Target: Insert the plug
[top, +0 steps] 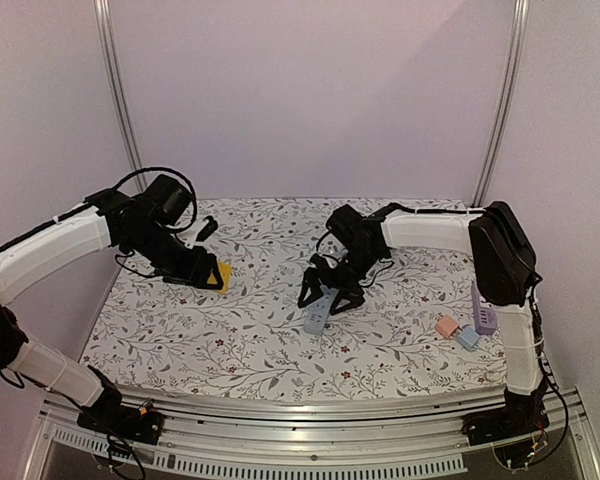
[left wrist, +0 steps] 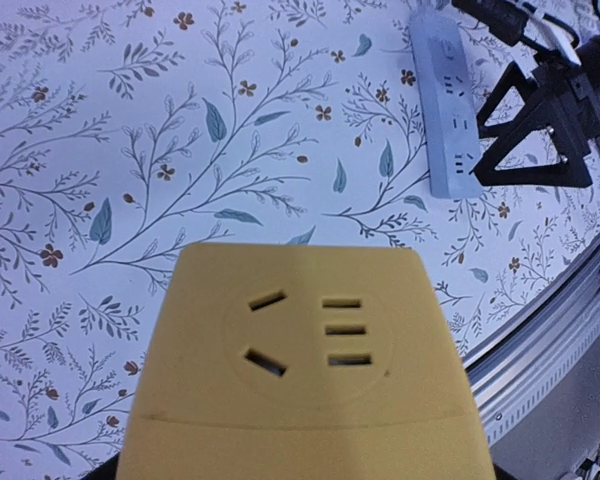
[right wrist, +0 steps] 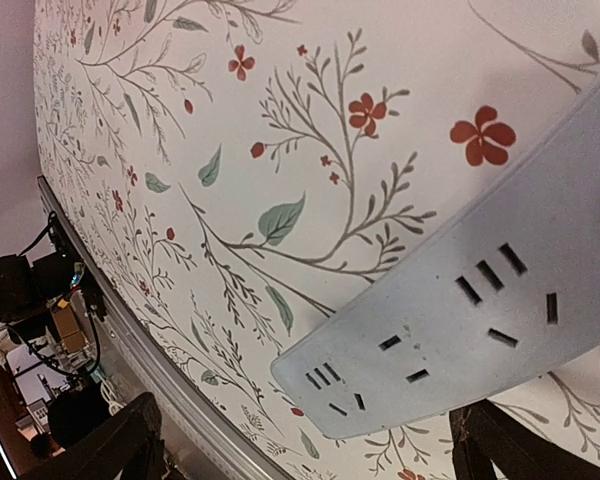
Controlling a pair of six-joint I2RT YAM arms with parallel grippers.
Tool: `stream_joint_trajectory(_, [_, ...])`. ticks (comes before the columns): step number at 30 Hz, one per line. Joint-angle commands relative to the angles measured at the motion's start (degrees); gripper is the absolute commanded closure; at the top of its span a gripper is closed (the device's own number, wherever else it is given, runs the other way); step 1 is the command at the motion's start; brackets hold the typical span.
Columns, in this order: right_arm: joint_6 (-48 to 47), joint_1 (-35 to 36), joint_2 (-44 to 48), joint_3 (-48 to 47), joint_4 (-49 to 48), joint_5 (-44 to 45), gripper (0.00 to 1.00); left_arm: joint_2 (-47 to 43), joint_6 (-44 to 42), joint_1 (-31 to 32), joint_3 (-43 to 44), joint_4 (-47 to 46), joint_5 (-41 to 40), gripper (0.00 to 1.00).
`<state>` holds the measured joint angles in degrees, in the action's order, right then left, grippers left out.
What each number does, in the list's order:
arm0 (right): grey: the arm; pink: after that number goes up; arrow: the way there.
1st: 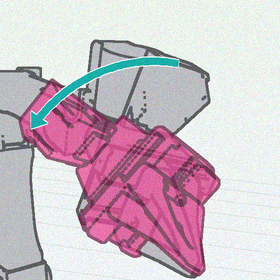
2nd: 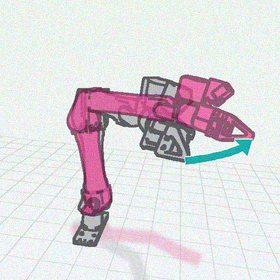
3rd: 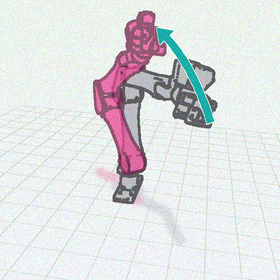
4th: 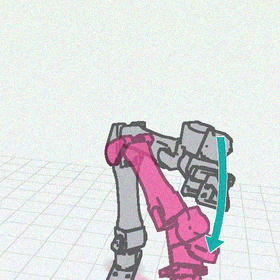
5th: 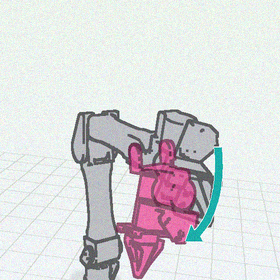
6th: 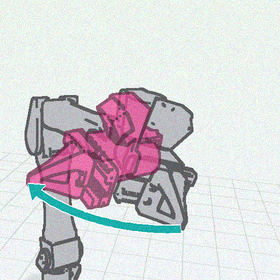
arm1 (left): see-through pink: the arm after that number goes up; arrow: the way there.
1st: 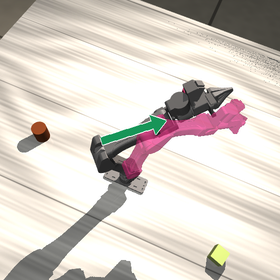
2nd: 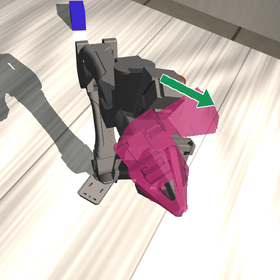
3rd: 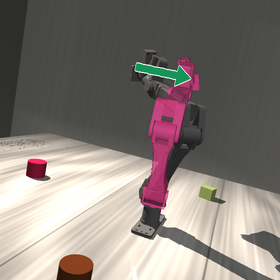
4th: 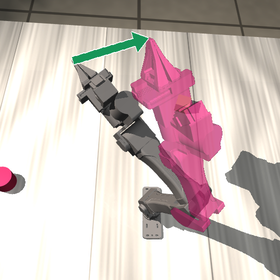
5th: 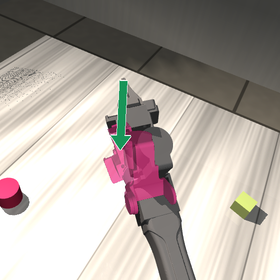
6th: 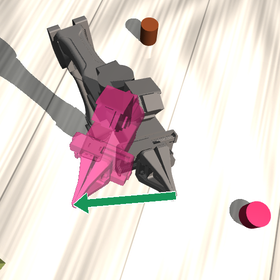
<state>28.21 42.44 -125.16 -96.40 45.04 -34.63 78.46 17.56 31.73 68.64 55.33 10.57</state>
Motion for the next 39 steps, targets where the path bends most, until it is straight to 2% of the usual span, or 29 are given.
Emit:
stream_joint_trajectory(1, [0.53, 0.32, -4.53, -6.40, 1.07, -2.51, 0.01, 0.80, -2.53, -1.02, 1.80, 0.49, -0.45, 1.00])
stream_joint_trajectory(12, [0.87, 0.33, -13.18, -18.89, 3.29, -5.49, 0.01, 2.98, -3.89, -1.23, 3.11, -0.52, 0.29, 1.00])
stream_joint_trajectory(19, [1.63, 0.29, -15.39, -21.55, 3.66, -5.86, 0.01, 5.22, -4.39, -1.15, 4.42, -1.39, 0.98, 1.00])
stream_joint_trajectory(32, [-1.73, 0.30, -5.91, -13.46, 5.57, -0.03, 0.01, 5.47, -6.48, 0.57, 4.42, -4.35, -0.86, 1.00])
stream_joint_trajectory(39, [-2.06, 0.29, 1.31, -6.21, 3.11, 1.79, 0.01, 3.89, -8.39, 2.39, 4.49, -4.72, -2.67, 1.00])
